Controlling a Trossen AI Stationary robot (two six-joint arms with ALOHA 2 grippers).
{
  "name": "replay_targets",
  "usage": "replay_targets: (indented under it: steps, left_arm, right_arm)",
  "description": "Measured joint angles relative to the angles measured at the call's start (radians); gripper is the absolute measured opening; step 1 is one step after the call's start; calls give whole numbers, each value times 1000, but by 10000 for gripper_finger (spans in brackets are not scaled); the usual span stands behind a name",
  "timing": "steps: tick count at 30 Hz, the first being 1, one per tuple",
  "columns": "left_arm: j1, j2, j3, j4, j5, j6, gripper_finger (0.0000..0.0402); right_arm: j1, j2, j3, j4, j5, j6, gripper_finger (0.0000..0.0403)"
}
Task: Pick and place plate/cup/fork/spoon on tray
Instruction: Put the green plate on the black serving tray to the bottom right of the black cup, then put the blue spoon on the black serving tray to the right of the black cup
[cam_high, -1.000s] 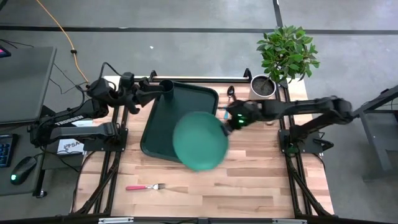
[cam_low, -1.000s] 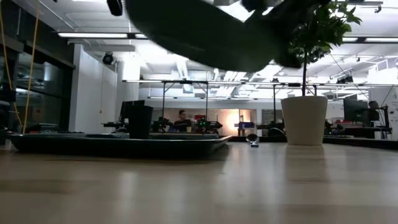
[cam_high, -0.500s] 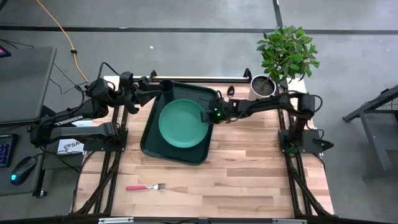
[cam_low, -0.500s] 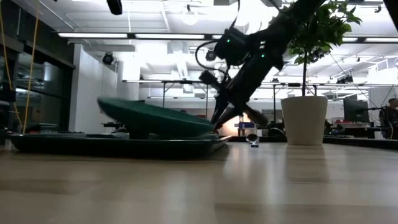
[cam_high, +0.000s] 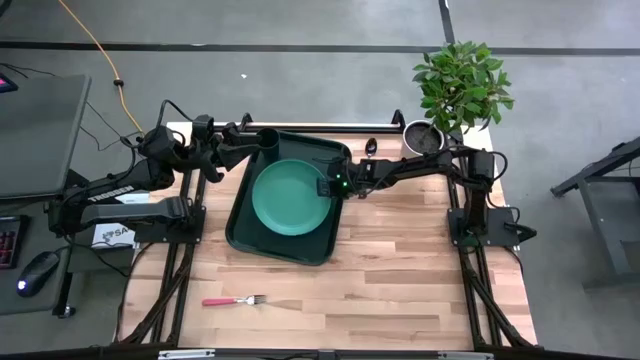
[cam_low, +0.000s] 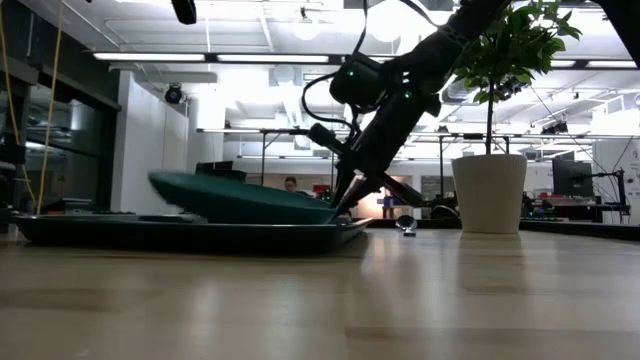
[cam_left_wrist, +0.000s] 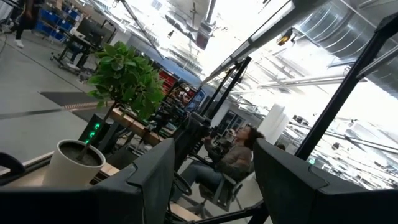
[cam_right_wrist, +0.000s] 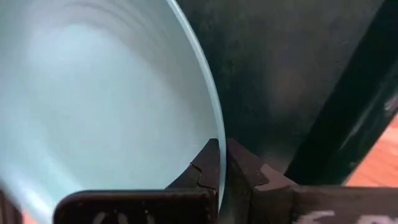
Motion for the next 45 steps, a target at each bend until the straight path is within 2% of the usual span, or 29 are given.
replay_targets:
  steps: [6, 14, 18, 21, 27, 29, 33, 37, 41, 45]
  left_arm:
    - [0, 0, 0, 0, 0, 0, 202]
    - [0, 0, 0, 1, 0, 0, 202]
    - [0, 0, 0, 1, 0, 0, 202]
    - [0, 0, 0, 0, 0, 0, 202]
    - [0, 0, 0, 0, 0, -2, 202]
    - [0, 0, 0, 0, 0, -9, 202]
    - [0, 0, 0, 0, 0, -16, 202]
    - [0, 0, 0, 0, 0, -16, 202]
    - [0, 0, 0, -1, 0, -16, 202]
    - [0, 0, 0, -1, -12, -16, 202]
  right_arm:
    - [0, 0, 0, 2, -47, -10, 15]
    - [-5, -8, 0, 81, -32, -10, 116]
    - [-26, -42, 0, 118, -36, -34, 154]
    - [-47, -67, 0, 91, -35, -69, 168]
    - [-85, -134, 0, 15, -26, -188, 171]
    - [-91, -179, 0, -27, 2, -245, 171]
    - [-76, -271, 0, -248, 127, -273, 171]
    - [-14, -319, -28, -452, 310, -176, 171]
    - [0, -302, -103, -427, 367, -50, 171]
    - [-63, -250, -165, -320, 448, 16, 171]
